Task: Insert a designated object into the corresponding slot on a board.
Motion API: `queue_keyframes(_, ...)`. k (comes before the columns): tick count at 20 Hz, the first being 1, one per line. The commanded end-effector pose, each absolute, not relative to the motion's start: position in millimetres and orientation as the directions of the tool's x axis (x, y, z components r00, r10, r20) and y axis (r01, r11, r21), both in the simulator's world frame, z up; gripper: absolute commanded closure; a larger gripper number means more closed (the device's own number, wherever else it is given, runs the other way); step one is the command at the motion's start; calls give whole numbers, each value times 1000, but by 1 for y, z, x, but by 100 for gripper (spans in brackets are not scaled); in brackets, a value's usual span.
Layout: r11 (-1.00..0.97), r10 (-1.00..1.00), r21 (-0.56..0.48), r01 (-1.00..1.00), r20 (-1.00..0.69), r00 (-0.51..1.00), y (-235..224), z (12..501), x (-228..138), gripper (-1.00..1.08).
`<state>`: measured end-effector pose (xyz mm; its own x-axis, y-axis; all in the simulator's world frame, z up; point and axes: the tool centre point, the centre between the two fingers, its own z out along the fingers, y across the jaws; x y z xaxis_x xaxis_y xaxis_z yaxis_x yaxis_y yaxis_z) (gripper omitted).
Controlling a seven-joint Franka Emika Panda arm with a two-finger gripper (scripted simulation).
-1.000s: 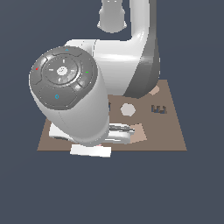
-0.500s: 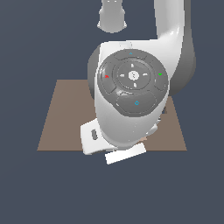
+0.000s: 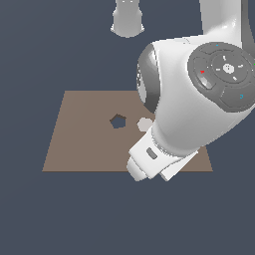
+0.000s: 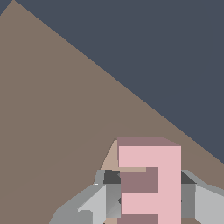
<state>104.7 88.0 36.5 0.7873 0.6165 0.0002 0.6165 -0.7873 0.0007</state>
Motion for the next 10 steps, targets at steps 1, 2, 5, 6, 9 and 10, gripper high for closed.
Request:
queue_keyframes(1,-722,692,1,692,0,722,105,37,96,108)
queue_keyframes(2,-694,720,1,720,0,694,111,37,92,108)
queue_keyframes(5,-599,801,1,801,0,599,130,38,77,108)
queue_keyframes(6,-564,825,1,825,0,564,136,38,71,108)
queue_keyframes(9,-464,886,1,886,0,464,151,39,54,108)
queue_keyframes(10,-433,901,1,901,0,433,155,39,49,108)
